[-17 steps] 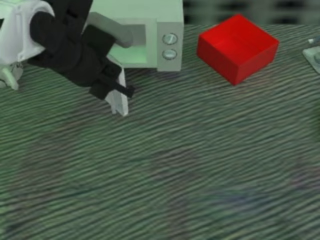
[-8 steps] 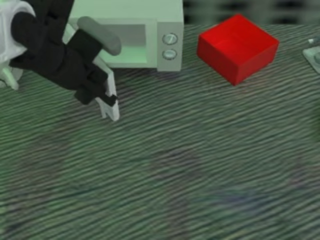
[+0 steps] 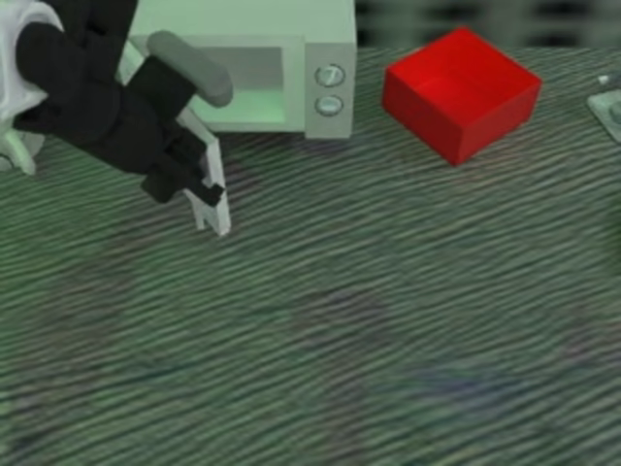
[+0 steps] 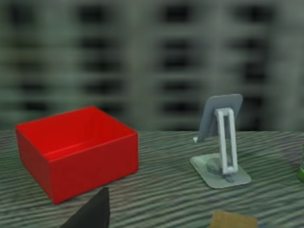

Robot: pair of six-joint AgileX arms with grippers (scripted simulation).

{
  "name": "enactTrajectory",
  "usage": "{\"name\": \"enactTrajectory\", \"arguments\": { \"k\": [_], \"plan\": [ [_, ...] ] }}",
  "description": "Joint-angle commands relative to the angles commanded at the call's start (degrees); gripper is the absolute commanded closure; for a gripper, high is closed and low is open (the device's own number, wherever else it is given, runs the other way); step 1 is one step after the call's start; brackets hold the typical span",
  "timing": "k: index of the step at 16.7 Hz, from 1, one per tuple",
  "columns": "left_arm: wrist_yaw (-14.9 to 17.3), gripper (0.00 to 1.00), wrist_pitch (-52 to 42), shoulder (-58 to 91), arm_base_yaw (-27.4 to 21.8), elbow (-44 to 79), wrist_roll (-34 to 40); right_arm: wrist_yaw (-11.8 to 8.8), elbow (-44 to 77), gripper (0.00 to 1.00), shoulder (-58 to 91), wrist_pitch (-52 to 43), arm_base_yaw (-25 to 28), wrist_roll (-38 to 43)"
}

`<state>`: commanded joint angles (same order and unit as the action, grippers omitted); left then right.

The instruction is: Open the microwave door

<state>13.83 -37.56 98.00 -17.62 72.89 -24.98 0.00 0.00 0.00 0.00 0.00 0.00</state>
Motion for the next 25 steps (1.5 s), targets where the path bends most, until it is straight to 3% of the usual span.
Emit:
{"name": "enactTrajectory", "arguments": {
  "k": [18, 25],
  "plan": [
    [0.0, 1.0, 0.0, 0.0, 0.0, 0.0, 0.0, 0.0, 0.0, 0.0, 0.0, 0.0, 0.0, 0.0],
    [2.5, 1.0, -1.7, -0.1, 2.0, -0.3, -5.2, 0.0, 0.0, 0.0, 0.0, 0.0, 0.0, 0.0]
  ]
}}
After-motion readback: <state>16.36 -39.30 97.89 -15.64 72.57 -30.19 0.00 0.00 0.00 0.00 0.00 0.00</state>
